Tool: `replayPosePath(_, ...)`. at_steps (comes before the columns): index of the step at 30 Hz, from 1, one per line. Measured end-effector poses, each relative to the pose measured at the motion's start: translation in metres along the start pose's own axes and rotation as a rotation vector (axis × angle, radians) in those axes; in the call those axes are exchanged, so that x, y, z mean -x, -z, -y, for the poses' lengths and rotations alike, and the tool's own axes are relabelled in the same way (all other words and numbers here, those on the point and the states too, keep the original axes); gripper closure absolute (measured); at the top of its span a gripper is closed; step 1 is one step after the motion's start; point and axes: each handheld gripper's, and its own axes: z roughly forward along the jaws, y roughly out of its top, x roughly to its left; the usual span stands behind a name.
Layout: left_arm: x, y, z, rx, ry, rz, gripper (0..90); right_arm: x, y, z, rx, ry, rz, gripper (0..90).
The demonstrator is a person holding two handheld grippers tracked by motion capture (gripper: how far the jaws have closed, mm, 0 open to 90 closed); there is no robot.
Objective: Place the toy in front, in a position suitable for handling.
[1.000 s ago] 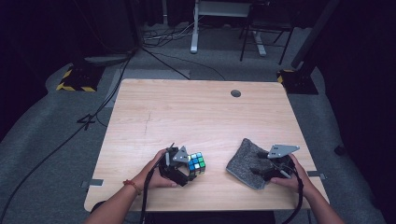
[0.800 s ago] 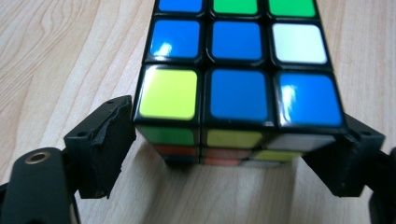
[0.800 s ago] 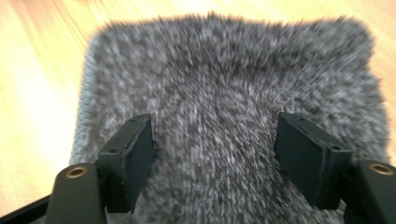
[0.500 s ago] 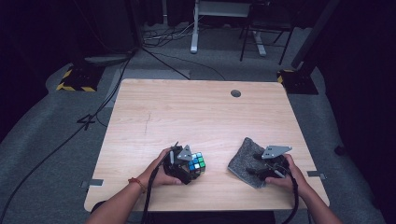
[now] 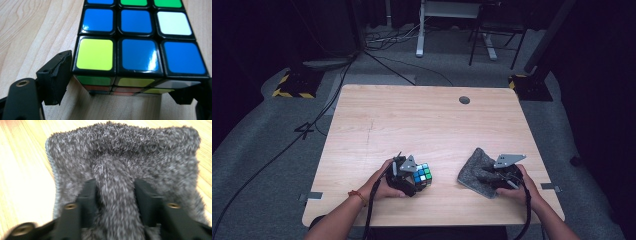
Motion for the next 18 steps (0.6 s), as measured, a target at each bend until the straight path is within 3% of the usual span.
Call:
replayPosePath(6, 0.0005, 0.0, 0.0, 0.0, 0.005, -0.006, 17.3, 0.0001, 0.0002, -0.0002, 0.006, 0.007, 0.017, 73.1)
replayPosePath(16, 0.0, 0.0003, 0.0003, 0.003, 0.002, -0.003, 17.9, -0.001, -0.0028, -0.0031, 0.019, 0.055, 0.001, 77.3)
replayPosePath(18, -0.0005, 0.0012, 0.001, 0.014, -0.006, 0.006, 21.8, -0.001, -0.0039, -0.0045, 0.021, 0.06, -0.005, 77.4)
